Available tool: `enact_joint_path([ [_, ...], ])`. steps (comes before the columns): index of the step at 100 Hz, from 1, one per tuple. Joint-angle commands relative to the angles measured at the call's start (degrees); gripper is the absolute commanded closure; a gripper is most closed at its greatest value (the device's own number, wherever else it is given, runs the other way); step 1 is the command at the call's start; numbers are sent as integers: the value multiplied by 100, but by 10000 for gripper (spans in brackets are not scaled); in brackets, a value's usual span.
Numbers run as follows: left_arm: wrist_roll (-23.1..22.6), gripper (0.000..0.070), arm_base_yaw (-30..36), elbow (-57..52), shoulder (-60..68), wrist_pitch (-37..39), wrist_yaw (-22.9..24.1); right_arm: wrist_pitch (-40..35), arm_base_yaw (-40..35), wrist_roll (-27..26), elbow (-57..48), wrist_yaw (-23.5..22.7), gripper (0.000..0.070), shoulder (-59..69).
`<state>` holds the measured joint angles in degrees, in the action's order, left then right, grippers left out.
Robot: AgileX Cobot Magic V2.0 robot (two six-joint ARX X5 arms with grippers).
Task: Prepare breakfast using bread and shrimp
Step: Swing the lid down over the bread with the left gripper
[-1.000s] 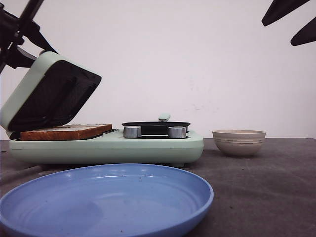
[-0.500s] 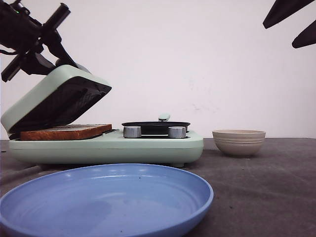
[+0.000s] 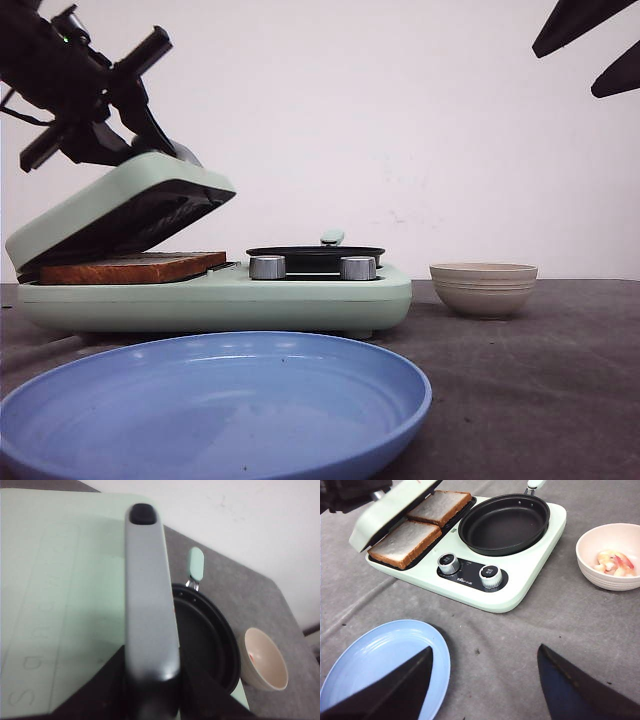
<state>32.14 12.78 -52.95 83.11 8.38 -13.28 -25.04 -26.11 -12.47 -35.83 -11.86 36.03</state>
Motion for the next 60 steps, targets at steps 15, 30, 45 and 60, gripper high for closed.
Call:
enact_joint_path([
  [15,149,696,79,70,415,-282,352,33,-28,-57,-15,-7,300,17],
  [30,144,696,160,66,540,-280,448,33,-28,-57,-15,-7,300,17],
  [45,131,696,201,61,713,-297,450,33,-28,-57,-15,-7,300,17],
  [60,76,696,247,61,800,-409,575,33,-28,-57,-15,-7,300,17],
])
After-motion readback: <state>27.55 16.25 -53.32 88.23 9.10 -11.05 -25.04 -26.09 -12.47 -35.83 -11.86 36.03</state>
